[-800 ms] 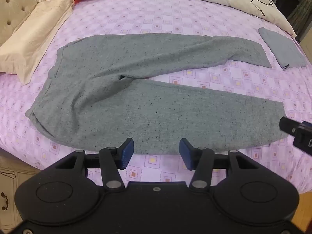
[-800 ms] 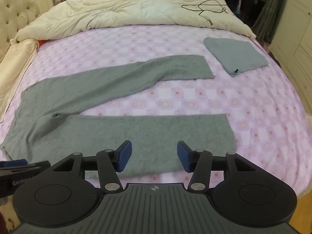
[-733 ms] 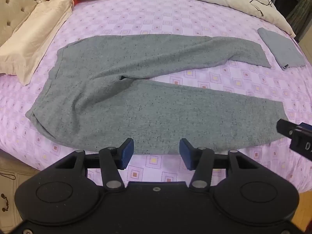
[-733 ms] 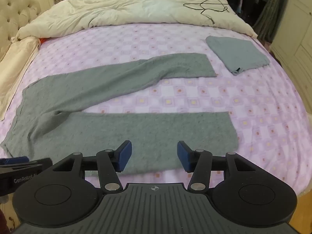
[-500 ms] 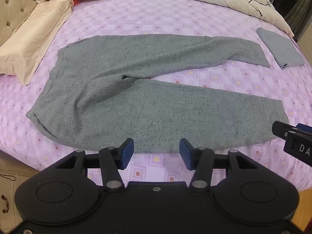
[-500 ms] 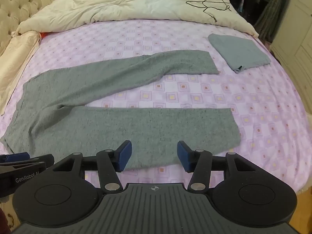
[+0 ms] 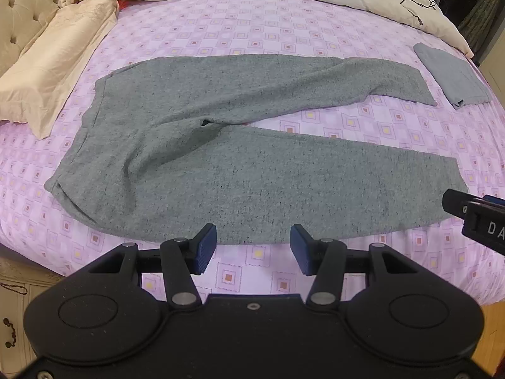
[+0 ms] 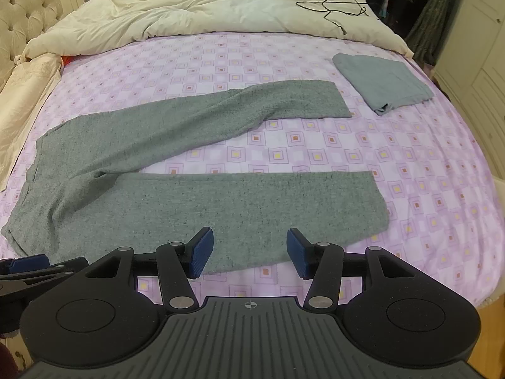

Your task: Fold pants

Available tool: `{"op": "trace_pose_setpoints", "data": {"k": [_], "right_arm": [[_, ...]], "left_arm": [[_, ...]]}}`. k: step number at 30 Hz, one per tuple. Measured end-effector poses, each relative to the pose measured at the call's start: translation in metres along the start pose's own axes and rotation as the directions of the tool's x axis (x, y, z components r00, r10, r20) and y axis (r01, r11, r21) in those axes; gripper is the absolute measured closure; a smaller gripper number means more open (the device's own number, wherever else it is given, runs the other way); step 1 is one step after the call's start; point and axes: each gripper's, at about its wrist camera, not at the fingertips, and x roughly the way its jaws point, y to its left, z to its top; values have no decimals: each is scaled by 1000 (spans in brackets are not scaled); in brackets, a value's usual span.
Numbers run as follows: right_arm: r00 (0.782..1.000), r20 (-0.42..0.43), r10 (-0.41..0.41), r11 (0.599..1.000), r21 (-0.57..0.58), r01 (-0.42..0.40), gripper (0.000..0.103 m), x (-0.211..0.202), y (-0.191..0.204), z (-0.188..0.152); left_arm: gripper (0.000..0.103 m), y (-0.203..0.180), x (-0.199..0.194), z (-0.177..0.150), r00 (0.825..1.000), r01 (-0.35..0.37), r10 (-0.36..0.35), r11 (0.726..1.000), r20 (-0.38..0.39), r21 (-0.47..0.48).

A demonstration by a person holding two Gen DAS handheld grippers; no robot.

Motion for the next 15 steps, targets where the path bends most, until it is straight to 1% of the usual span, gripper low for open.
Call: {"op": "trace_pose_setpoints", "data": {"k": [15], "right_arm": [[1000,-9,0,1000,15,1,53,-3,2,-2]], "left_arm": [[46,2,-1,-5,1000,16,-16,1000,-3,-4]]}}
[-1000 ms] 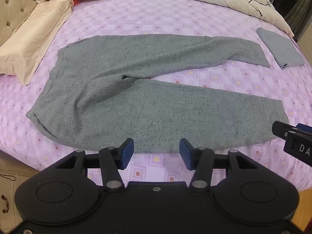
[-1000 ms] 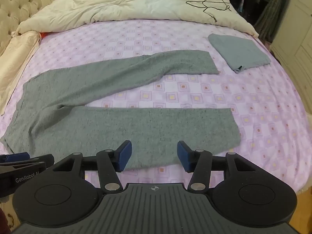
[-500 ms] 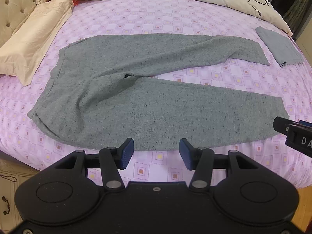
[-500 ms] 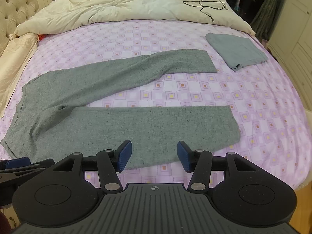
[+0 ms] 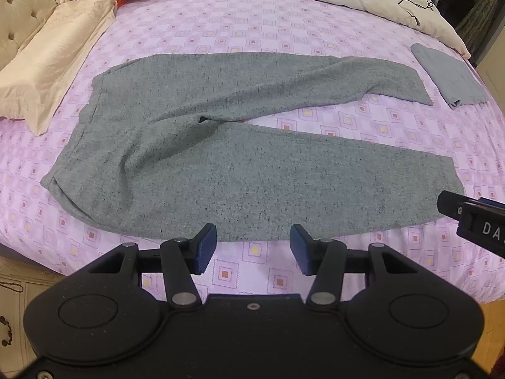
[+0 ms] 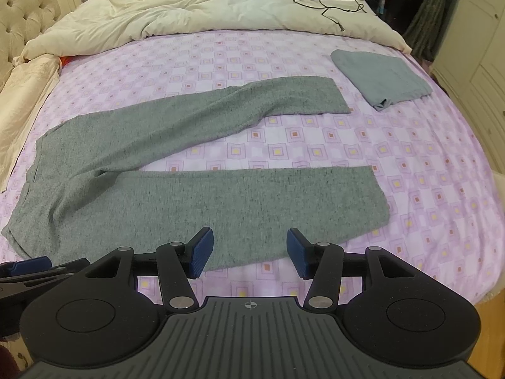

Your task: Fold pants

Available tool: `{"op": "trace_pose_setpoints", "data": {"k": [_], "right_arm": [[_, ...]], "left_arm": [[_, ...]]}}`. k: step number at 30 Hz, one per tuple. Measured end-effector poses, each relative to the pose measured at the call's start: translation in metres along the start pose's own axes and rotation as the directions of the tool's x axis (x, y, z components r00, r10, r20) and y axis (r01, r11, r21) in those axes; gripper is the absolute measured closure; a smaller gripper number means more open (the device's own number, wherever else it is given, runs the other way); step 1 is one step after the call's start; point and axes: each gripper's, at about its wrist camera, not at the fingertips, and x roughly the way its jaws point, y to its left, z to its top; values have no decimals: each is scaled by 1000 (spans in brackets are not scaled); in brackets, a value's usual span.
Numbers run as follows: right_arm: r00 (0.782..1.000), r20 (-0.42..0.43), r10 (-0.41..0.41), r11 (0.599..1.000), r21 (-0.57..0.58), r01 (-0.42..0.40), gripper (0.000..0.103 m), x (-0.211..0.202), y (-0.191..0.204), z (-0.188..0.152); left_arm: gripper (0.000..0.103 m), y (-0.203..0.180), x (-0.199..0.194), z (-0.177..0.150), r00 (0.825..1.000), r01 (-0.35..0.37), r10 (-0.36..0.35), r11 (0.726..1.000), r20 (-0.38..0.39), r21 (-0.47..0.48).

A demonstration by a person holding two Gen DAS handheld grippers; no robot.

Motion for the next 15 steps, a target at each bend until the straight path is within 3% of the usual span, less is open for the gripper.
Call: {"op": "trace_pose_setpoints", "data": {"k": [15], "right_arm": [[1000,0,2,1000,-1,-2,53,1,2,-1]], "left_arm": [[46,1,2,-1,1000,-1,1,1000,-2,4]]}}
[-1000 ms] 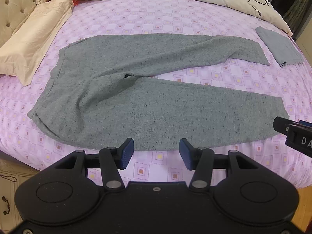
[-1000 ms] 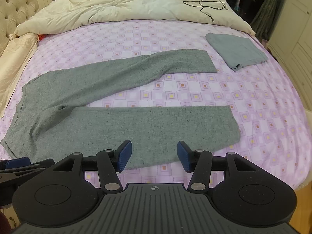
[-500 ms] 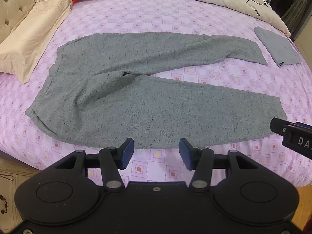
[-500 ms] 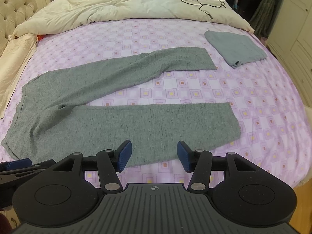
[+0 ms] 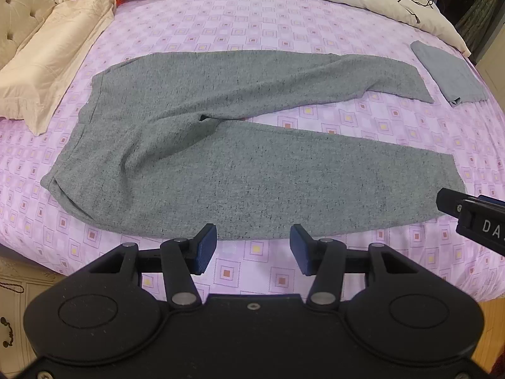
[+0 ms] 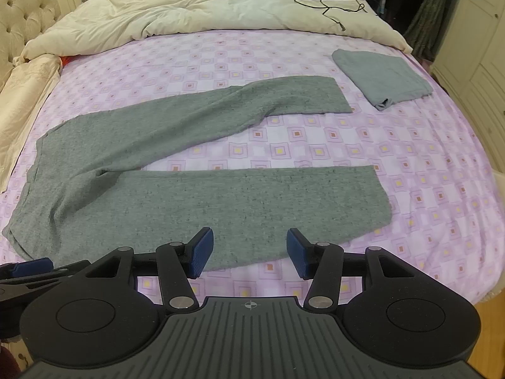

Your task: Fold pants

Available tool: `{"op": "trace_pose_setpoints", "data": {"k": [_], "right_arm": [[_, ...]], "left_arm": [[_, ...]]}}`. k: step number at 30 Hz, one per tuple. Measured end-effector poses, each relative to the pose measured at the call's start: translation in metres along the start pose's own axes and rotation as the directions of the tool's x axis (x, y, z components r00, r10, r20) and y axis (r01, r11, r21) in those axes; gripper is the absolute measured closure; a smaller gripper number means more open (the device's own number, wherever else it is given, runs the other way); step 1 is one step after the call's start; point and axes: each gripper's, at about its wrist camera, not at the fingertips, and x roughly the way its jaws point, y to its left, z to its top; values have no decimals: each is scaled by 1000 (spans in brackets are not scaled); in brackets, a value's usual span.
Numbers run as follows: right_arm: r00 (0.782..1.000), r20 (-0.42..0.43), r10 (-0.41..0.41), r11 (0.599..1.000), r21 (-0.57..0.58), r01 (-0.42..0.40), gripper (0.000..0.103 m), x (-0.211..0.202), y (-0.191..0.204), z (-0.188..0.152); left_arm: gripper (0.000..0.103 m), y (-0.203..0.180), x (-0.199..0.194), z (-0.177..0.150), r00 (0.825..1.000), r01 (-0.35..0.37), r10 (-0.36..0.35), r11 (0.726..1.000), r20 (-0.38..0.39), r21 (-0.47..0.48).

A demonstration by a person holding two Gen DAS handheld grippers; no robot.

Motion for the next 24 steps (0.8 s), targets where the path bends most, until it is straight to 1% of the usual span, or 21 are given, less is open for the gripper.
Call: {"op": "trace_pose_setpoints", "data": {"k": [24], "right_arm": [[1000,-5,-1,1000,20,2,53,7,1,1]], "left_arm": [[46,-3,6,4,1000,1,0,1000,-11,18]]}}
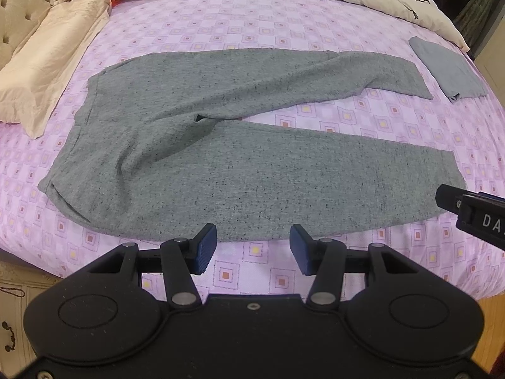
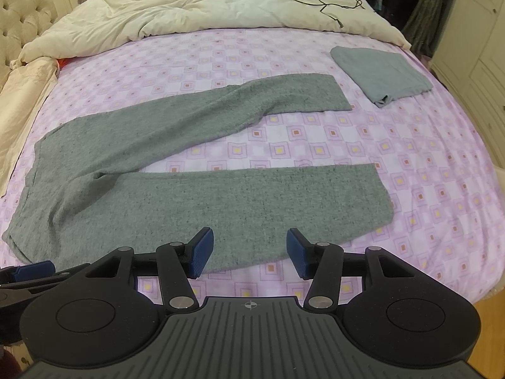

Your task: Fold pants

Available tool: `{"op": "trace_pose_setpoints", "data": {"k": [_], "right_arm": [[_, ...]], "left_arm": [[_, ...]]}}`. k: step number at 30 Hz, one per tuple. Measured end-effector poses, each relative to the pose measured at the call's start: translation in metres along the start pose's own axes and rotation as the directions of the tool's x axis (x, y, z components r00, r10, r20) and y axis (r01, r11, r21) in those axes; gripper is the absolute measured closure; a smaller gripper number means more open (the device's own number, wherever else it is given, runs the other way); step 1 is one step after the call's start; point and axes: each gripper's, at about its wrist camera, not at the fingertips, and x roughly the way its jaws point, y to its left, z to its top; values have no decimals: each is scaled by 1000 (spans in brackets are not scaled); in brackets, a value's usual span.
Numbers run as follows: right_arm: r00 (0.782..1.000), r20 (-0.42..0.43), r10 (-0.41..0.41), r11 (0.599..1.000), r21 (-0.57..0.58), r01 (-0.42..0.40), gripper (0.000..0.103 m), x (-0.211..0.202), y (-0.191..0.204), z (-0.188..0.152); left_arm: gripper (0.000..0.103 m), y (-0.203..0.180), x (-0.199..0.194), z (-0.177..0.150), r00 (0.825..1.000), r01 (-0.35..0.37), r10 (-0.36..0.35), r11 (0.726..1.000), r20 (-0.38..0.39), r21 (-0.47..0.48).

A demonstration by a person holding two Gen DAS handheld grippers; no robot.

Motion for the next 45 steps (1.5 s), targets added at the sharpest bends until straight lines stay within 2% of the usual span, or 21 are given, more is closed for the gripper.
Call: {"op": "trace_pose_setpoints", "data": {"k": [12,17,21,25,31,36,42,43,44,45], "right_arm": [[1000,22,-19,998,59,17,55,17,-30,0],[993,73,-90,993,83,84,56,43,-77,2],[989,64,-132,986,114,125,61,82,-128,11],[987,23,-158,977,147,153,62,126,-177,22],[995,-51,-86,985,144,93,62,187,-228,29],[993,-119,29,994,106,-16,62,223,-242,29],[980,-160,119,988,112,-102,62,236,-248,29],[973,-174,152,985,107,-135,74,236,-246,30],[963,-194,188,980,101,-172,93,236,-243,31],[952,-213,219,975,98,-202,96,235,-239,32]], "left_arm": [[51,-20,21,8,999,11,-10,1000,-42,18],[51,-40,36,13,999,7,-5,999,-43,32],[51,-59,52,20,998,-3,4,1000,-59,15],[51,-81,68,28,997,-22,22,1000,-75,6],[51,-110,90,39,994,-57,57,998,-96,-2],[51,-125,102,42,988,-98,97,995,-122,-8],[51,-131,107,43,983,-129,125,992,-133,-17],[51,-132,108,43,983,-132,128,991,-133,-17],[51,-133,110,43,983,-134,131,991,-132,-14],[51,-134,111,43,982,-136,134,991,-130,-9]]}}
